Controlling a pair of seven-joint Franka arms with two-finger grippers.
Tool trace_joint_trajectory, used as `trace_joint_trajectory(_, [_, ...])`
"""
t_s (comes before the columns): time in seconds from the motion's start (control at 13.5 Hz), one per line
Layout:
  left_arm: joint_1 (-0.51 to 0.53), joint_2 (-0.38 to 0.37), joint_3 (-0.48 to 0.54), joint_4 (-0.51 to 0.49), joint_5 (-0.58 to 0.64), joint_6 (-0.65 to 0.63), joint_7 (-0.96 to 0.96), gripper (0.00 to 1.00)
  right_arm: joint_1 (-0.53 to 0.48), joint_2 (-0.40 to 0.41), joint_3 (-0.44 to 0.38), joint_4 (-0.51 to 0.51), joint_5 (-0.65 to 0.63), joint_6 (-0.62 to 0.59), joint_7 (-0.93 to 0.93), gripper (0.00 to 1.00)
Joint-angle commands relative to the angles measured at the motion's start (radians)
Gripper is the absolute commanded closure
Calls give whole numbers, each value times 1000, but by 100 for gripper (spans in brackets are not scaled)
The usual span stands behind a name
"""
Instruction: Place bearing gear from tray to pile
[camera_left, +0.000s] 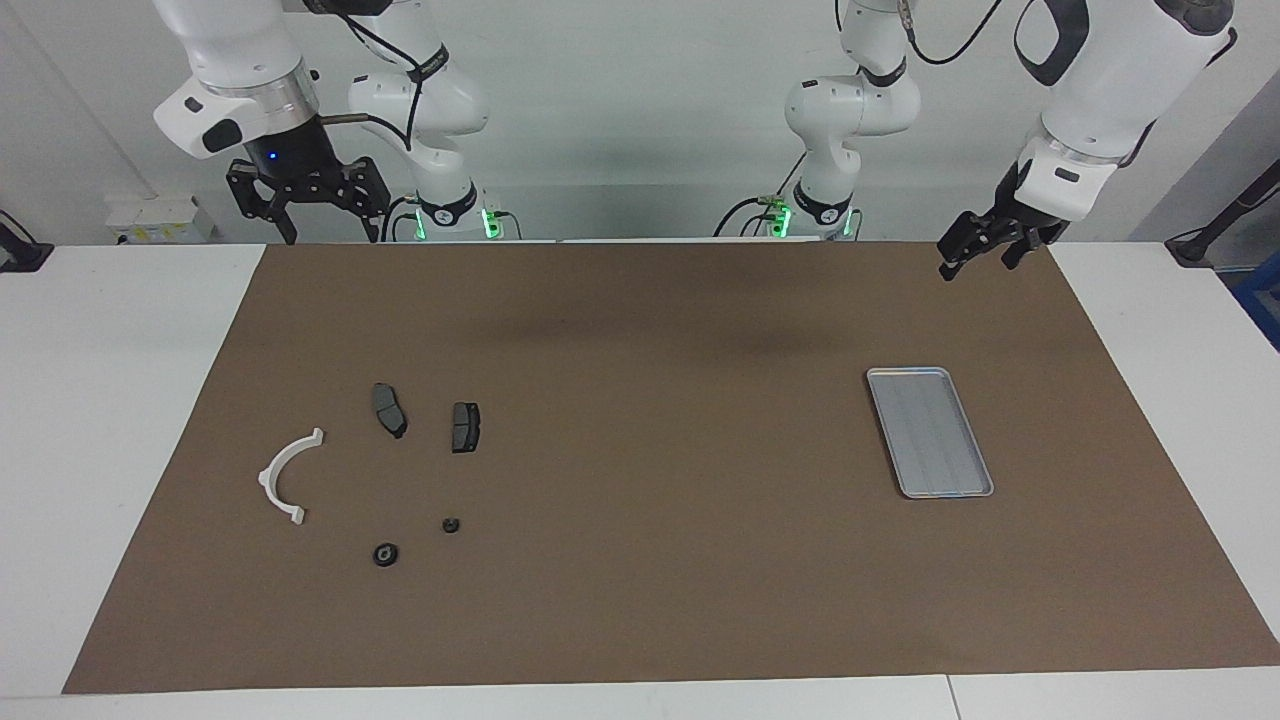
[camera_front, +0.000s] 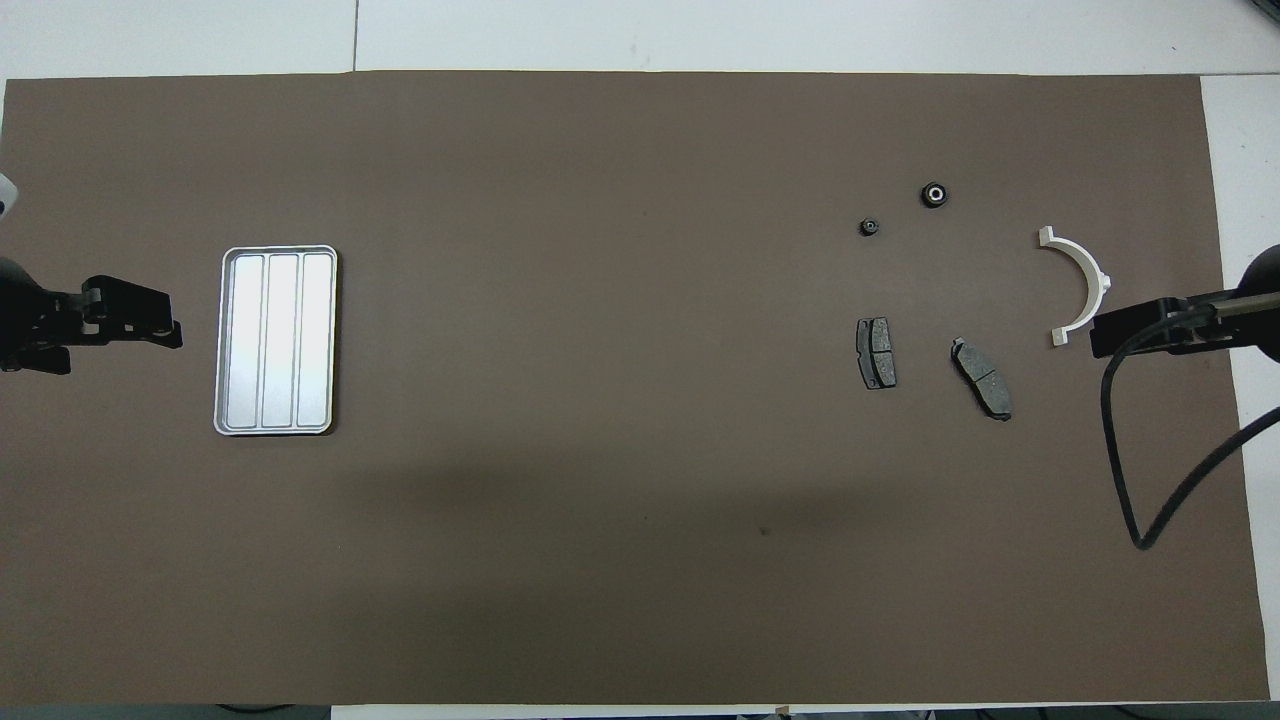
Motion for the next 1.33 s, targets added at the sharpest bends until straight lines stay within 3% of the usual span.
trace_joint_trajectory(0.0, [6, -15, -4, -4, -5, -17, 4, 0, -2, 1, -7, -20, 42, 24, -22, 0])
trace_joint_trajectory(1.26, [6, -15, -4, -4, -5, -17, 4, 0, 1, 10, -10, -22, 54, 73, -25, 0])
